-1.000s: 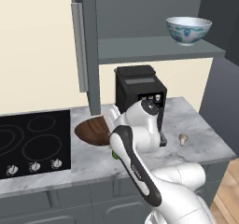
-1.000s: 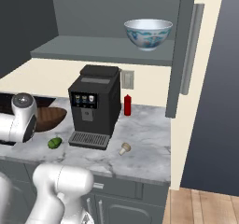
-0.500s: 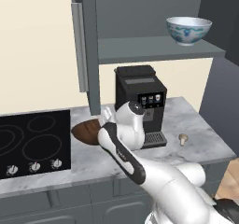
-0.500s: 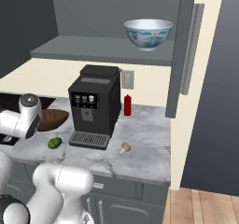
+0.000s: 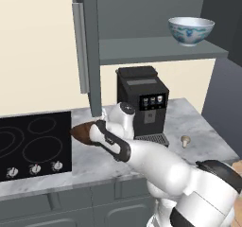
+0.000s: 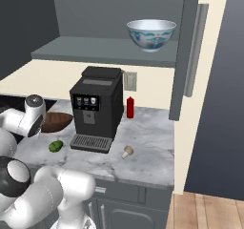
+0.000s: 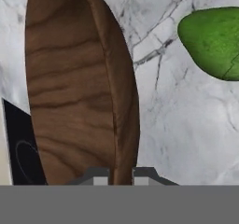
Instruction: Pick both bowls and place them on the counter. Then place the avocado in one bowl and place the mushroom in the other bowl.
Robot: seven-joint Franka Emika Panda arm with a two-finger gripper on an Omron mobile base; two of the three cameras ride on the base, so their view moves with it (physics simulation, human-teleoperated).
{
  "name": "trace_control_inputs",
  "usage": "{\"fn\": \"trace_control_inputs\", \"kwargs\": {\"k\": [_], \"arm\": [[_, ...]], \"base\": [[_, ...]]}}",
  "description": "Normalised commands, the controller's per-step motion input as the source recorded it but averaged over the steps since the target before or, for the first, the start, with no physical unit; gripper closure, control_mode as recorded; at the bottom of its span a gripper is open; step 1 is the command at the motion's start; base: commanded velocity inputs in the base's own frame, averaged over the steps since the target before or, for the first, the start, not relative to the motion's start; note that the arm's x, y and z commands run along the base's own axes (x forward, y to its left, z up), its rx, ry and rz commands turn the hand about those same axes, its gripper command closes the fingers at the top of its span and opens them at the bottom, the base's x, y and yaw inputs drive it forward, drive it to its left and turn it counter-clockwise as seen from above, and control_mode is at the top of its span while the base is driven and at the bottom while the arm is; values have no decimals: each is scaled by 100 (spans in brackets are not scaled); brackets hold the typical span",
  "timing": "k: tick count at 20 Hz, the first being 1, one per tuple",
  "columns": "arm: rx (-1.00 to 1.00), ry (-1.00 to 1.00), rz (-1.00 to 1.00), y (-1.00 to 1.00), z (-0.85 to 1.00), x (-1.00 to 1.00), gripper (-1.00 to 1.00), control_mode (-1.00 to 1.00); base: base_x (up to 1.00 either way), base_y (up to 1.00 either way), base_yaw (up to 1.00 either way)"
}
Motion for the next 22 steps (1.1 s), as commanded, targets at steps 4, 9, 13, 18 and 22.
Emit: {"fn": "trace_control_inputs", "kwargs": {"k": [4, 9, 13, 18, 22], "arm": [[0, 4, -4, 11, -26, 39, 100, -100], [0, 4, -2, 6, -22, 36, 100, -100], [-1, 12, -4, 0, -27, 34, 100, -100], [-2, 10, -2, 2, -20, 25, 100, -100], [-1, 11, 0, 2, -13, 3, 100, -100]], "base": [[0, 0, 0], [0, 0, 0], [0, 0, 0], [0, 0, 0], [0, 0, 0]]}}
